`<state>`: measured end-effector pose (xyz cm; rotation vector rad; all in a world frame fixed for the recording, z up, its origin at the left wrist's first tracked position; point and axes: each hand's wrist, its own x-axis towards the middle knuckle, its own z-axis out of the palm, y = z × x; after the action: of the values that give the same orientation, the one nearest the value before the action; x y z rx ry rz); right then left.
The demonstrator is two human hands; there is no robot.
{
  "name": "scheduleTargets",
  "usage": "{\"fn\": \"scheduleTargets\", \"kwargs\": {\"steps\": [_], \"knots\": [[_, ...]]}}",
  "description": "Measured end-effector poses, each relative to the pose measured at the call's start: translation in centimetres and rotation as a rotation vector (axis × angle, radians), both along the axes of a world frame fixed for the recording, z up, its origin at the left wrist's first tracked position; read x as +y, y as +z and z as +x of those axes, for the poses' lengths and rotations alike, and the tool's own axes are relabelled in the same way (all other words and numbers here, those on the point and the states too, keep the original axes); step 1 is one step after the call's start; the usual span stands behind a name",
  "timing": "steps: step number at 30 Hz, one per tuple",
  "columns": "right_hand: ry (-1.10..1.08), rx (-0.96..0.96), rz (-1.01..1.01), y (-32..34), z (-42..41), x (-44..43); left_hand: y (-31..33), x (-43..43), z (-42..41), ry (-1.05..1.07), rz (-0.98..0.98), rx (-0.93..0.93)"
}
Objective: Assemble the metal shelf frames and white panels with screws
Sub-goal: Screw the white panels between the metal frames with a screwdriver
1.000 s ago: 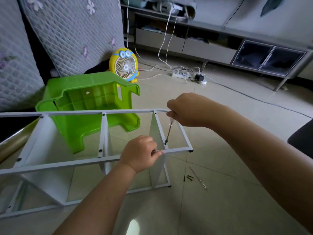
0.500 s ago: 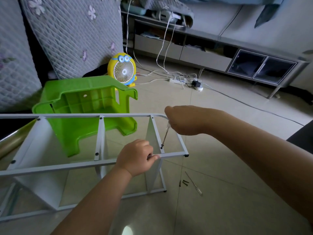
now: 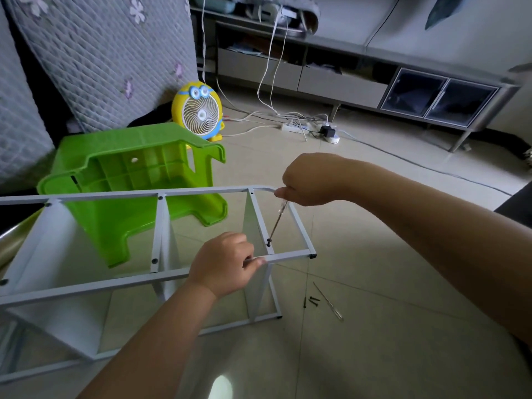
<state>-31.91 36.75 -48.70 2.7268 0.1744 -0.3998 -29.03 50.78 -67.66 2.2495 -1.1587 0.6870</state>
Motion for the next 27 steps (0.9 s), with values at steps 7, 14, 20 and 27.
{"fn": "scheduleTargets", "kwargs": {"steps": [7,14,20,27], "knots": [[-0.002,-0.071,0.020,-1.4,-0.4,1.1,0.1,-0.1,-0.1,0.003,-0.001,0.007],[0.202,-0.058,0.075,-2.1,-2.8,-0.1,0.0,-0.1,0.1,0.007,0.014,-0.018],[0.171,-0.009,0.140,-1.6,-2.4,-0.7,-0.1,0.1,0.1,0.011,0.009,-0.045],[0.100,-0.022,0.037,-1.0,-2.2,-1.0,-1.9,0.8,-1.5,0.097,-0.059,-0.198]]}}
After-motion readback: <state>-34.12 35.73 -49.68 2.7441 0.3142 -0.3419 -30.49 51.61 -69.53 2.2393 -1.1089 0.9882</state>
